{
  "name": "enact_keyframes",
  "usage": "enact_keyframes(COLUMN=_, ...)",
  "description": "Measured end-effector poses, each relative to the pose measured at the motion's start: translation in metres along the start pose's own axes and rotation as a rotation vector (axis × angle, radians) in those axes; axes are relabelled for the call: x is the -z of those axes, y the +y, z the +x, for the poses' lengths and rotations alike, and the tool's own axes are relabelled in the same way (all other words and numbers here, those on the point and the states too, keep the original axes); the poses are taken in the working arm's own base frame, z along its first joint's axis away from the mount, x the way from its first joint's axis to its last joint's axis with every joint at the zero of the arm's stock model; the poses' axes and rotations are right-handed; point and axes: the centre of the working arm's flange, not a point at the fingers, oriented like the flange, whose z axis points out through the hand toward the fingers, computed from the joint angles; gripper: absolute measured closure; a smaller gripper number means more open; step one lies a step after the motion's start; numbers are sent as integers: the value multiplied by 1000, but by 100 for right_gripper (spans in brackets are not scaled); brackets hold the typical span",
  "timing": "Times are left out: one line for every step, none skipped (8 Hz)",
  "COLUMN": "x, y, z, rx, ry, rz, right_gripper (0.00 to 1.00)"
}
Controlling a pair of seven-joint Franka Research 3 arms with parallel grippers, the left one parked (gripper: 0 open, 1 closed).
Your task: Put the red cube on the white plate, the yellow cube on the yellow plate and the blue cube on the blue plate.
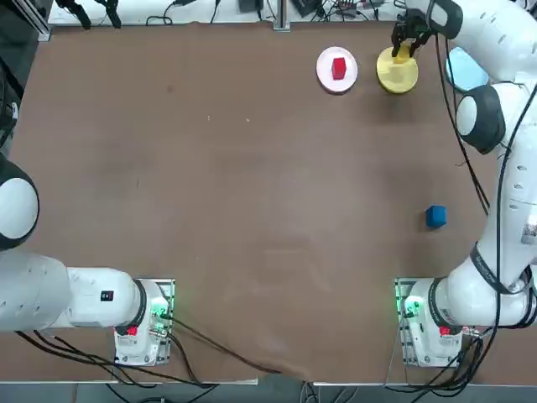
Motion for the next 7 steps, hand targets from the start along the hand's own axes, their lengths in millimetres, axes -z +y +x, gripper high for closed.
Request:
enact_keyframes(x=-17, y=6, z=0, rx=-7, ry=-10, rz=-10, right_gripper=32)
enact_keyframes(x=-30, y=11, z=0, rx=-11, ry=-24, rz=-16, right_gripper=32)
enact_keyframes(x=-39, y=13, z=-1, rx=-13, ry=-37, rz=-19, right_gripper=32)
enact_keyframes(x=-45, y=14, z=-2, rx=-14, ry=-44, rz=-20, right_gripper=32)
enact_keyframes(x=-46, y=14, z=-2, rx=-15, ry=-44, rz=-20, right_gripper=29)
enact_keyframes(x=-46, y=13, z=-2, rx=-15, ry=-44, rz=-20, right_gripper=15)
enact_keyframes(x=-43, y=13, z=-1, rx=-14, ry=-37, rz=-20, right_gripper=0)
